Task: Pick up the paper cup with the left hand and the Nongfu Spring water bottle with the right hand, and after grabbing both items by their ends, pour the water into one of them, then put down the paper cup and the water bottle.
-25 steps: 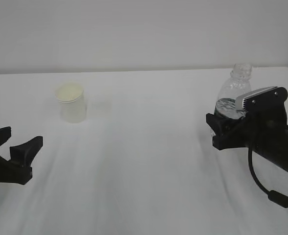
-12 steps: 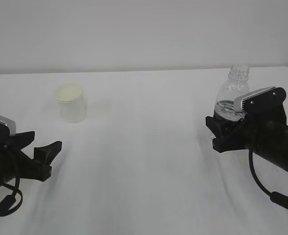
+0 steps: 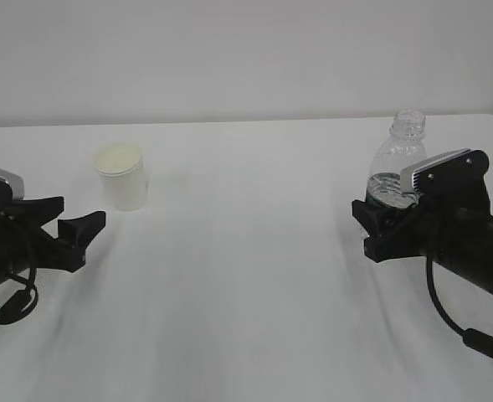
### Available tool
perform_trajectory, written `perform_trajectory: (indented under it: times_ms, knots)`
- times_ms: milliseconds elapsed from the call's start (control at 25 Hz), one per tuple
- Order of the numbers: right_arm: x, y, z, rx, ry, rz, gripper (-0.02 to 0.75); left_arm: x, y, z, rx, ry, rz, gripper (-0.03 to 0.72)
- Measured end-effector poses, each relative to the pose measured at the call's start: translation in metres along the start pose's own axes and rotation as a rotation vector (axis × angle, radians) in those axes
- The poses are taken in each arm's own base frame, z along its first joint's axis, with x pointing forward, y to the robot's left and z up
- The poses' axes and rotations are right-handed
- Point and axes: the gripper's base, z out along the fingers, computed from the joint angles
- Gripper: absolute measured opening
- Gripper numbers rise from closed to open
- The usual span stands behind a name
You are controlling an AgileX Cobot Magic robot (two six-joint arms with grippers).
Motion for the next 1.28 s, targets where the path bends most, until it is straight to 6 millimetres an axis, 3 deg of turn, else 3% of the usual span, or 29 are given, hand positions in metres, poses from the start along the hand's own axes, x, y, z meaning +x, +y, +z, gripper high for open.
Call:
perform_trajectory:
  times_ms: [440,840,1280]
  knots:
    - [0.000,0.000,0.000,0.000,0.000,0.000,0.459,0.006,0.009,0.036,0.016,-0.018,-0.012,0.533]
    - [0.000,0.000,0.000,0.000,0.002,0.000,0.459,0.004,0.015,0.054,0.004,-0.050,-0.016,0.586]
    - [0.000,0.000,0.000,0.000,0.002,-0.001,0.458,0.007,0.022,0.078,0.003,-0.057,-0.045,0.589]
